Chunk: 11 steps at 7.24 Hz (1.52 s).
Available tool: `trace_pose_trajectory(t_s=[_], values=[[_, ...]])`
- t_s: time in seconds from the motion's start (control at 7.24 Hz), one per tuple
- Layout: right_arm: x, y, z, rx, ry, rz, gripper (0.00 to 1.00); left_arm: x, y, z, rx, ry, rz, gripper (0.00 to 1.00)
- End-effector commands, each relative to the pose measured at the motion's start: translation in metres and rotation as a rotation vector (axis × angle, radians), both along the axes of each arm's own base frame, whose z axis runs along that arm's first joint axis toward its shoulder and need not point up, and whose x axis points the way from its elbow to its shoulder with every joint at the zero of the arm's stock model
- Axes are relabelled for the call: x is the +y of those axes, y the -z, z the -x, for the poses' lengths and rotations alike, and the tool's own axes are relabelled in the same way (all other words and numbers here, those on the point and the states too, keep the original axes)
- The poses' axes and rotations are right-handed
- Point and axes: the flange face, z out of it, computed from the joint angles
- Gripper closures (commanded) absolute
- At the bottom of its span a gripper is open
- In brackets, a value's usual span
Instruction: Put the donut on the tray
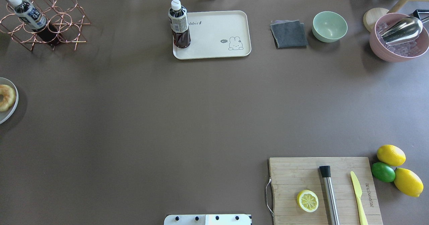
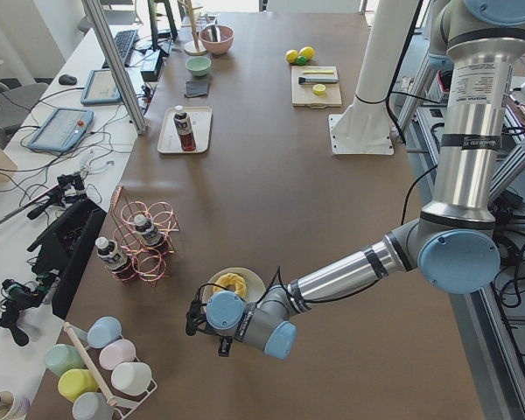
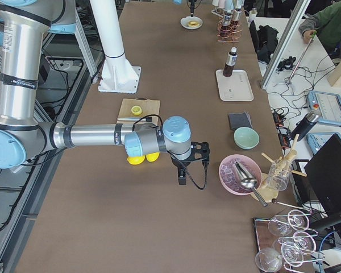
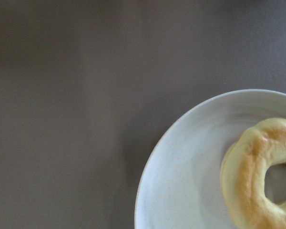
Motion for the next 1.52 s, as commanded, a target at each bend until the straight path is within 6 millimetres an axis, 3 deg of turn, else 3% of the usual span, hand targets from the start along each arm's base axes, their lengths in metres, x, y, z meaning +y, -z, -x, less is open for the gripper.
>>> trace_pose_trajectory(t_s=[0.0,0.14,0.41,0.83,0.97,1.24,1.38], values=[[-0.001,0.001,0.000,0.004,0.000,-0.004,0.00,-0.016,-0.003,-0.007,-0.001,-0.008,0.001,0.06],[-0.001,0.001,0.000,0.004,0.000,-0.004,0.00,-0.017,-0.003,-0.007,-0.001,-0.008,0.003,0.09],[-0.002,0.002,0.000,0.006,-0.001,-0.005,0.00,-0.017,-0.004,-0.009,-0.001,-0.010,0.007,0.36],[-0.003,0.002,0.000,0.007,-0.001,-0.007,0.00,-0.015,-0.007,-0.014,0.002,-0.021,0.006,0.52],[-0.003,0.002,0.000,0.007,-0.001,-0.007,0.00,-0.016,-0.005,-0.015,0.006,-0.025,0.004,0.63],[-0.003,0.002,0.000,0.007,-0.001,-0.007,0.00,-0.020,-0.001,-0.017,0.012,-0.027,-0.002,1.00],[-0.003,0.002,0.000,0.007,-0.001,-0.007,0.00,-0.019,0.001,-0.019,0.036,-0.035,0.002,1.00]])
